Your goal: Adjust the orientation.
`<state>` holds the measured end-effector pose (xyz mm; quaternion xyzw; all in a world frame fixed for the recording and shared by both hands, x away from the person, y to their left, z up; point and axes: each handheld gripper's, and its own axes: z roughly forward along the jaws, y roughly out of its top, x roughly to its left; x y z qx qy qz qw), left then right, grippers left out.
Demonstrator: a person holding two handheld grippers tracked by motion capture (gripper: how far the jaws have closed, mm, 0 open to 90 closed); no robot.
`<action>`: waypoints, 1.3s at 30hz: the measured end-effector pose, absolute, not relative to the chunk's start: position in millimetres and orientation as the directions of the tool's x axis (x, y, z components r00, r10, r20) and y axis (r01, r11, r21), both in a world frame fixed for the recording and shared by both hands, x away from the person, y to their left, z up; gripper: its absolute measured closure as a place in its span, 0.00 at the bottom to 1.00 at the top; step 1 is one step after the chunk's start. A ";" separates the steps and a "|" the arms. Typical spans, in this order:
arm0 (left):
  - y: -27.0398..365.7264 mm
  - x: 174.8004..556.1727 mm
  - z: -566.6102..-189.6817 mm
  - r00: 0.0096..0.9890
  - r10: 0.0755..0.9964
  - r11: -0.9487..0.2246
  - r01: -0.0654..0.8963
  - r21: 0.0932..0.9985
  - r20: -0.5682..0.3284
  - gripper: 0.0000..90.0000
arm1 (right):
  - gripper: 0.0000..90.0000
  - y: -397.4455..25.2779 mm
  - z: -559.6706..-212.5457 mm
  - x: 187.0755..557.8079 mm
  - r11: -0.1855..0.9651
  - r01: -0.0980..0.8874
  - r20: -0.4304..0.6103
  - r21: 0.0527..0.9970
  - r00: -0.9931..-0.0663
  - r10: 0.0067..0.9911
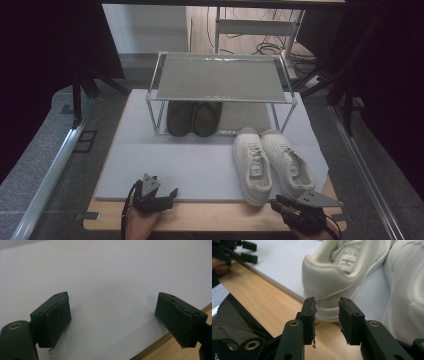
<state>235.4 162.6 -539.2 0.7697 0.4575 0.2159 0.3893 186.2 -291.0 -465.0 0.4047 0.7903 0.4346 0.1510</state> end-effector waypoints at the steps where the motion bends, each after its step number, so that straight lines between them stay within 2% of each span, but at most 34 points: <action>1: 162.6 235.4 -539.2 0.488 0.873 -0.278 0.536 0.797 -0.024 0.14 | 0.70 -292.9 -461.7 187.4 0.289 0.509 0.116 0.811 -0.623 0.773; 11: 162.6 235.5 -539.2 0.488 0.873 -0.277 0.536 0.797 -0.024 0.14 | 0.67 -298.6 -436.1 203.1 0.286 0.514 0.107 0.809 -0.606 0.788; 16: 162.6 235.5 -539.2 0.488 0.873 -0.277 0.536 0.797 -0.025 0.14 | 0.66 -296.0 -427.8 220.9 0.286 0.551 0.126 0.784 -0.592 0.796; 27: 163.0 235.4 -539.0 0.490 0.871 -0.281 0.537 0.795 -0.022 0.14 | 0.67 -278.3 -429.1 261.4 0.261 0.658 0.189 0.706 -0.531 0.826; 39: 162.9 235.4 -539.0 0.490 0.872 -0.281 0.536 0.796 -0.022 0.14 | 0.68 -260.2 -436.9 288.2 0.296 0.702 0.137 0.647 -0.490 0.861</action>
